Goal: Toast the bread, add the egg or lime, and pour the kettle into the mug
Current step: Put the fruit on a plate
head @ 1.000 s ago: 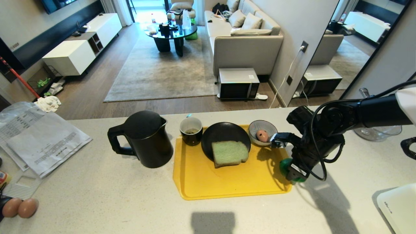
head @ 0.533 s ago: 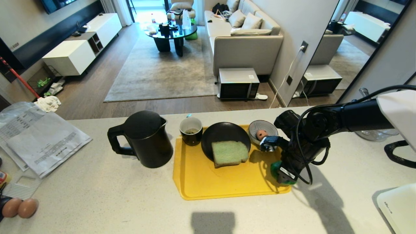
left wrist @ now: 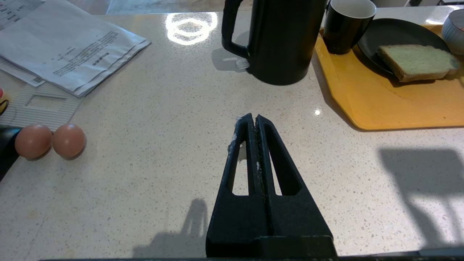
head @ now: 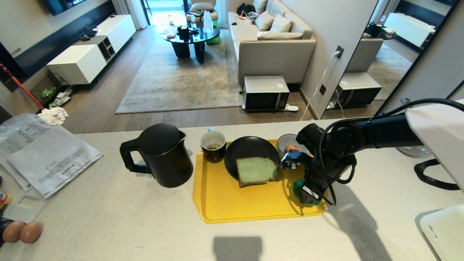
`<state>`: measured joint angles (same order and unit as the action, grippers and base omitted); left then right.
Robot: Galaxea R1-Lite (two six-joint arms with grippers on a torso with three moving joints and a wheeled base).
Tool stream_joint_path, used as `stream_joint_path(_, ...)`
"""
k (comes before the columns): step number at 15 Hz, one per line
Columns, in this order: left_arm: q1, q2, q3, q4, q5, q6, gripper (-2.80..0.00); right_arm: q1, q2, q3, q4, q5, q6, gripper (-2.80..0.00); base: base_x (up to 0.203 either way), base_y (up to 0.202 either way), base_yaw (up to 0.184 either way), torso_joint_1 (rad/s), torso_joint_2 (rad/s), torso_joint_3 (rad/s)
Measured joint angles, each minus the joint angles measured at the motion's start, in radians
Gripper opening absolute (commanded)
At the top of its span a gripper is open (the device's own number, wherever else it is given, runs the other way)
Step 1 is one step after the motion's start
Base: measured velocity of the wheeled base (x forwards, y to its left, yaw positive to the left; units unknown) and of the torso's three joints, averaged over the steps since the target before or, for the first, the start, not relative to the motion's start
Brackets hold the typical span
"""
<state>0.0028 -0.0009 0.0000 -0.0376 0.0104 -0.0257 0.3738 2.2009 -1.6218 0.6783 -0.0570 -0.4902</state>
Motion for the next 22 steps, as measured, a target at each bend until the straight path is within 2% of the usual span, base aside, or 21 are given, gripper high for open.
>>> stream_joint_path(12, 0.0, 0.0, 0.0, 0.0, 0.0, 0.0, -2.8, -0.018, 0.069, -0.066, 0.001, -0.001, 0.004, -2.8, 0.0, 0.0, 0.0, 0.0, 0.0, 0.0)
stream_joint_path(13, 0.0, 0.0, 0.0, 0.0, 0.0, 0.0, -2.8, -0.021, 0.069, -0.067, 0.0, -0.002, 0.004, 0.0, 0.0, 0.0, 0.0, 0.0, 0.0, 0.0)
stream_joint_path(22, 0.0, 0.0, 0.0, 0.0, 0.0, 0.0, -2.8, -0.027, 0.051, -0.051, 0.003, 0.0, 0.004, 0.0, 0.0, 0.0, 0.0, 0.0, 0.0, 0.0)
